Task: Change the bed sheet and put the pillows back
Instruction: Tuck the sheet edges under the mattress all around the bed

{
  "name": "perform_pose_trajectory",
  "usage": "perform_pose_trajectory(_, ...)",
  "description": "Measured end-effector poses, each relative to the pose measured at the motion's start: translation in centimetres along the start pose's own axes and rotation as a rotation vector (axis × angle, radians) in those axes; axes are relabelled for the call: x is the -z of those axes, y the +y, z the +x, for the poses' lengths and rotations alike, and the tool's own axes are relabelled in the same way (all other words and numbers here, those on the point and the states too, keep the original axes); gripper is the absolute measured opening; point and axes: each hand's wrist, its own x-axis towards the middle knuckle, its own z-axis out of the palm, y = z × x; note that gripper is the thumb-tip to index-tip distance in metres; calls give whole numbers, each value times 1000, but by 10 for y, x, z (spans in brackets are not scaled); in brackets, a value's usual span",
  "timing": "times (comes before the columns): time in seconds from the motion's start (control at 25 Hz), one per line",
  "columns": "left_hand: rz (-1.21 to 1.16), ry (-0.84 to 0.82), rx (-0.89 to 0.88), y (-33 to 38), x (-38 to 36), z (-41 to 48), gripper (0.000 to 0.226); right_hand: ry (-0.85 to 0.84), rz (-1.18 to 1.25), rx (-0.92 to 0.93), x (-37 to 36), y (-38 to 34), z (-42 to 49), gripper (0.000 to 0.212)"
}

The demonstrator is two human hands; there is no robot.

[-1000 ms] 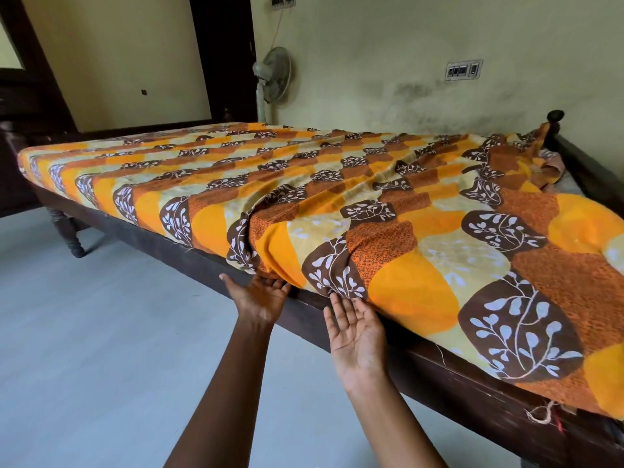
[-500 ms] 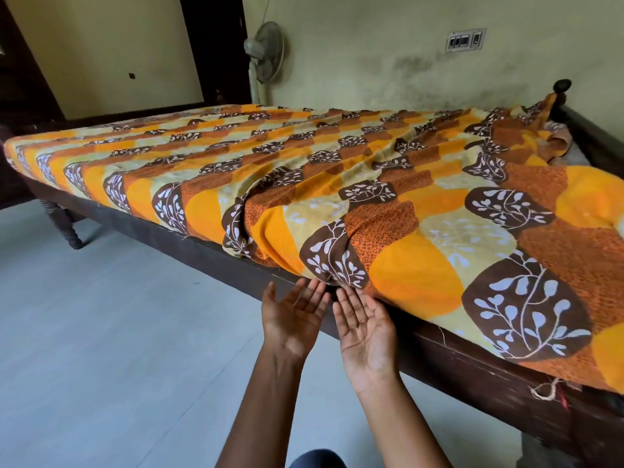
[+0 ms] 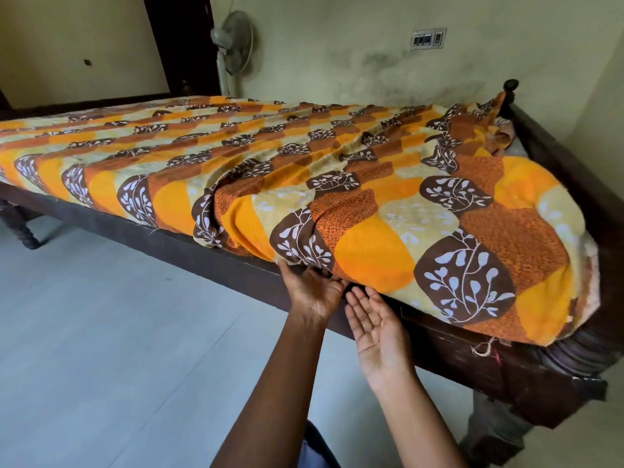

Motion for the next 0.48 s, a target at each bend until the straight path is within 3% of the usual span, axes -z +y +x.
perform_pose_trajectory(0.16, 351, 139, -80, 7, 31, -45, 38, -24, -315, -28, 8, -2, -6, 25)
perform_pose_trajectory(0.32, 597, 183, -191, 1, 78, -106, 32, -111, -753, 12, 22, -2, -29, 26)
perform_pose_trajectory(0.48, 1079, 220, -169, -10, 99, -133, 22, -263, -1170, -40, 34, -2, -49, 19)
